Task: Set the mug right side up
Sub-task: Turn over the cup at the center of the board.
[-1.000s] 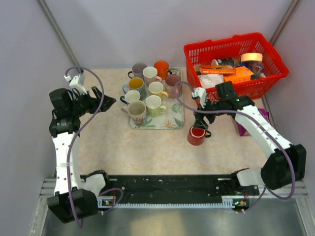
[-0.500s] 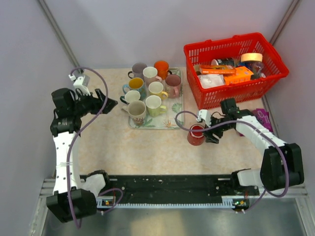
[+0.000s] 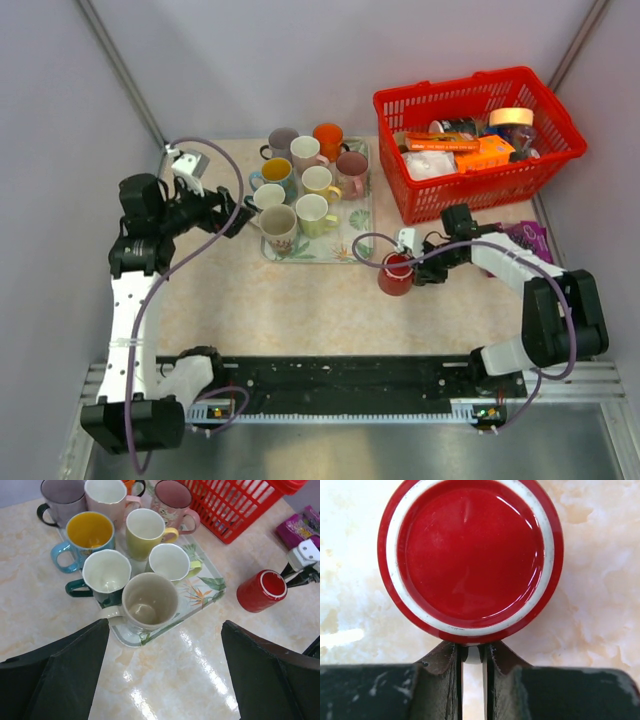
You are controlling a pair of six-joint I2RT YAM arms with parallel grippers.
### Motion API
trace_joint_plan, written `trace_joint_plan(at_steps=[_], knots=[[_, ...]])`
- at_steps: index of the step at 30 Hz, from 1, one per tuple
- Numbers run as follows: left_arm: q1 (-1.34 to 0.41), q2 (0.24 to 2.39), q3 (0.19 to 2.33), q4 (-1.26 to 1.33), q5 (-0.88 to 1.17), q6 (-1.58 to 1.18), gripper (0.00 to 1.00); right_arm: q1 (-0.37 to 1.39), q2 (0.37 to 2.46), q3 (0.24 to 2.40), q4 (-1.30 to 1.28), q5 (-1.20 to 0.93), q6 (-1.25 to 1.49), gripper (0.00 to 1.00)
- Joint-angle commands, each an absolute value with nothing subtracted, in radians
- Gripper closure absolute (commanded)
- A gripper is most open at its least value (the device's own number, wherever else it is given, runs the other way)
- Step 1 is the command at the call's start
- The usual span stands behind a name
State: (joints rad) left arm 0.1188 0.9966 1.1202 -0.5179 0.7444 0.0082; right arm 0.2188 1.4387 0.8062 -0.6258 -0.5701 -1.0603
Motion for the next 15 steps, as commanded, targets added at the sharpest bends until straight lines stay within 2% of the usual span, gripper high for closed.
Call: trace_joint_plan(at_steps=[1,6,8,11,15], knots=[[0.026,0.918,1.132,-0.485,0.726,0.201,0.01,0.225,1.336,0.853,-0.756,-0.691,-1.03,1.0],[-0.129,0.855,1.129,-0.512,0.695,0.428,0.01,0.236,1.313,1.064,-0.842,-0.949,-0.719,1.0],[-0.173,0.842,1.126,-0.509,0.681,0.52,0.06,0.247,1.348,1.155,-0.83,-1.024,-0.573,1.0],[-0.244,0.839,1.109,-0.436,0.574,0.67,0.17,0.255,1.425,1.268,-0.754,-1.106,-0.369,1.0],[-0.302,0.799,1.024,-0.301,0.575,0.975,0.18,0.258,1.512,1.341,-0.545,-1.253,-0.045,1.0]])
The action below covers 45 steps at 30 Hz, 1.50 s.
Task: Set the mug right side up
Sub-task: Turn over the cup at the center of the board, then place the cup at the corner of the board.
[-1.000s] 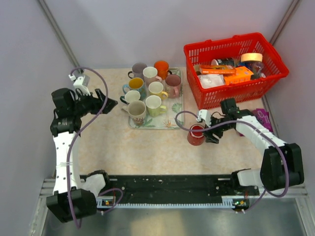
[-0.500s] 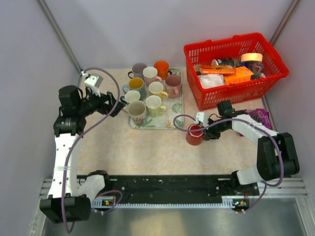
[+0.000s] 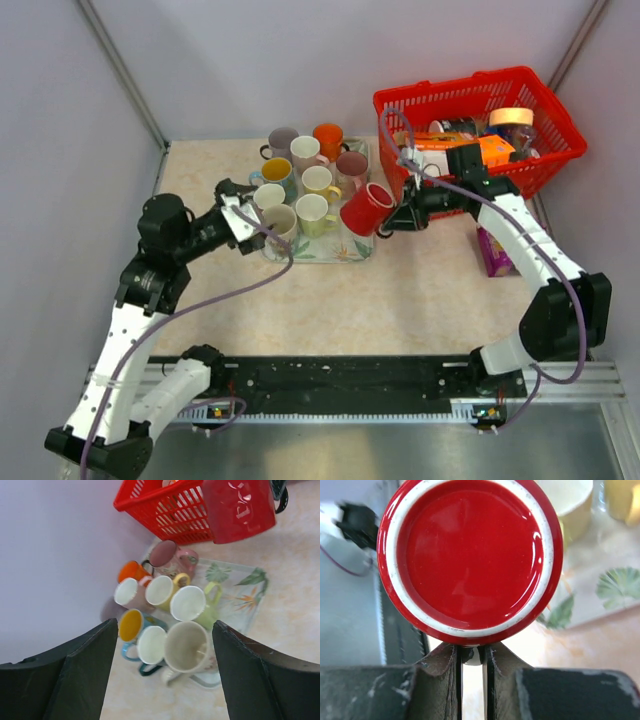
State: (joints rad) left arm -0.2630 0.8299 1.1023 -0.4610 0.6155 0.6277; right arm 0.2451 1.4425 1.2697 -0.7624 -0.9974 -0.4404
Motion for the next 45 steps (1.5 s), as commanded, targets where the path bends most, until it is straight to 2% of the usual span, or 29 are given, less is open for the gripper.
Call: trace_joint_plan(at_steps=[1,3,4,5,7,12,19,21,23,26,28,29,31,33,35,36,39,42,45], knots=[[-0.314,0.781,0.985,-0.231,0.586,1.045,0.17,0.261,1.526,1.336,-0.429,-1.3,0.109,1.0],[-0.342,0.758,0.901,-0.105,0.609,1.167,0.16,0.279,1.555,1.274,-0.108,-1.391,0.457,1.0],[-0.359,0.752,0.862,-0.044,0.615,1.217,0.17,0.293,1.565,1.234,0.14,-1.428,0.674,1.0],[-0.377,0.753,0.824,0.051,0.612,1.27,0.17,0.313,1.575,1.221,0.272,-1.462,0.781,1.0],[-0.414,0.771,0.787,0.132,0.612,1.33,0.17,0.359,1.595,1.25,0.192,-1.509,0.714,1.0],[-0.456,0.839,0.796,0.161,0.633,1.37,0.18,0.448,1.608,1.204,0.313,-1.552,0.825,1.0],[-0.492,0.887,0.798,0.138,0.635,1.378,0.21,0.456,1.638,1.23,0.341,-1.555,0.854,1.0],[-0.512,0.905,0.799,0.156,0.615,1.388,0.27,0.46,1.647,1.232,0.337,-1.559,0.864,1.0],[-0.529,0.922,0.801,0.179,0.6,1.4,0.44,0.463,1.658,1.233,0.319,-1.56,0.874,1.0],[-0.554,0.943,0.81,0.213,0.591,1.413,0.76,0.465,1.68,1.242,0.291,-1.572,0.899,0.89],[-0.574,0.957,0.807,0.23,0.569,1.419,1.0,0.465,1.689,1.255,0.281,-1.574,0.91,0.76],[-0.584,0.959,0.804,0.23,0.557,1.417,1.0,0.466,1.695,1.259,0.27,-1.572,0.917,0.65],[-0.603,0.957,0.808,0.222,0.52,1.384,1.0,0.456,1.686,1.266,0.291,-1.559,0.919,0.52],[-0.612,0.937,0.825,0.161,0.482,1.332,1.0,0.424,1.658,1.259,0.317,-1.525,0.885,0.32],[-0.614,0.916,0.871,0.033,0.425,1.261,1.0,0.371,1.629,1.27,0.182,-1.458,0.754,0.15],[-0.615,0.914,0.903,-0.071,0.387,1.218,1.0,0.332,1.614,1.272,0.135,-1.404,0.708,0.01],[-0.615,0.939,1.004,-0.366,0.31,1.083,1.0,0.261,1.563,1.301,-0.109,-1.24,0.49,0.01],[-0.63,1.034,1.129,-0.686,0.233,0.912,1.0,0.25,1.507,1.364,-0.381,-0.964,0.152,0.01],[-0.634,1.174,1.225,-0.938,0.199,0.676,1.0,0.25,1.424,1.333,-0.41,-0.726,-0.039,0.01]])
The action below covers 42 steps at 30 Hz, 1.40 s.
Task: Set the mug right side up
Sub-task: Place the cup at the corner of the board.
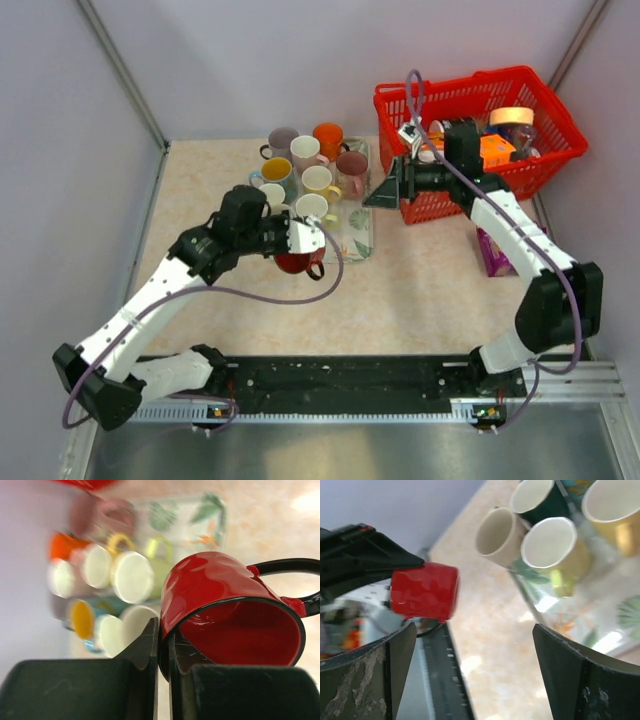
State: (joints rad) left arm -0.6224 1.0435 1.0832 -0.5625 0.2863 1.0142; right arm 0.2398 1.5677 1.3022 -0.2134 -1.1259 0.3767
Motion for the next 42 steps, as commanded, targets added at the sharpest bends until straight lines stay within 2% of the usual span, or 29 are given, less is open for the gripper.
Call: trace_joint_plan(at_steps=[1,3,6,9,14,17,21,28,34,37,42], knots=[[-0.634,1.234,1.251,-1.015,0.219,0.622,1.0,0.252,1.395,1.316,-0.397,-0.677,-0.051,0.01],[-0.634,1.326,1.282,-1.098,0.238,0.47,1.0,0.25,1.362,1.292,-0.384,-0.614,-0.049,0.01],[-0.635,1.411,1.275,-1.085,0.216,0.258,1.0,0.25,1.342,1.273,-0.385,-0.586,-0.014,0.01],[-0.635,1.408,1.224,-0.967,0.169,0.16,1.0,0.25,1.313,1.233,-0.382,-0.578,-0.008,0.01],[-0.635,1.476,1.21,-0.928,0.178,0.072,1.0,0.25,1.281,1.195,-0.382,-0.597,-0.006,0.01],[-0.635,1.509,1.192,-0.896,0.215,0.049,0.99,0.25,1.272,1.193,-0.382,-0.618,-0.009,0.02],[-0.635,1.54,1.18,-0.884,0.233,0.048,0.91,0.25,1.256,1.178,-0.394,-0.638,-0.054,0.03],[-0.635,1.566,1.161,-0.845,0.23,0.054,0.88,0.252,1.241,1.144,-0.41,-0.655,-0.107,0.05],[-0.635,1.556,1.17,-0.868,0.199,0.057,0.69,0.25,1.249,1.123,-0.413,-0.65,-0.152,0.05],[-0.635,1.529,1.187,-0.897,0.202,0.066,0.66,0.253,1.249,1.111,-0.417,-0.669,-0.182,0.06],[-0.606,1.41,1.259,-0.931,0.183,0.089,0.64,0.395,1.236,1.094,-0.485,-0.621,-0.356,0.06]])
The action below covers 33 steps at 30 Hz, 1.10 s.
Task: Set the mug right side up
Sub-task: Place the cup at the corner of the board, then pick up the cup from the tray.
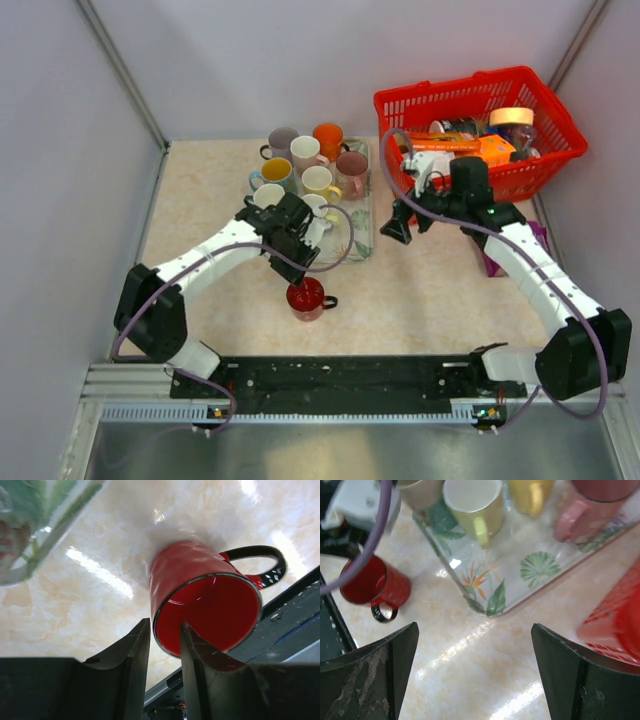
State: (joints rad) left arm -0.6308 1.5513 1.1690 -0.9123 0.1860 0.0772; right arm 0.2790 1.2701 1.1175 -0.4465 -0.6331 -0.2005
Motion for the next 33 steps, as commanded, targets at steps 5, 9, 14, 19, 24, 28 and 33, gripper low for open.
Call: trace_joint_plan(at_steps=[5,9,14,19,24,28,33], knots=[[-0.418,1.252,1.308,-0.827,0.207,-0.032,0.55,0.544,1.287,1.083,-0.46,-0.558,-0.385,0.08],[-0.224,1.16,1.293,-0.71,0.183,-0.185,0.5,0.623,1.368,1.094,-0.425,-0.548,-0.356,0.1],[-0.109,1.074,1.25,-0.621,0.186,-0.207,0.5,0.744,1.491,1.103,-0.454,-0.548,-0.454,0.1],[-0.025,0.971,1.183,-0.615,0.17,-0.202,0.5,0.825,1.584,1.112,-0.404,-0.493,-0.408,0.13],[0.038,0.878,1.088,-0.609,0.198,-0.232,0.5,0.868,1.655,1.134,-0.377,-0.476,-0.39,0.17],[0.077,0.844,1.045,-0.603,0.224,-0.259,0.5,0.89,1.701,1.141,-0.365,-0.479,-0.435,0.21],[0.1,0.835,1.02,-0.56,0.271,-0.256,0.51,0.899,1.729,1.137,-0.367,-0.494,-0.546,0.34]])
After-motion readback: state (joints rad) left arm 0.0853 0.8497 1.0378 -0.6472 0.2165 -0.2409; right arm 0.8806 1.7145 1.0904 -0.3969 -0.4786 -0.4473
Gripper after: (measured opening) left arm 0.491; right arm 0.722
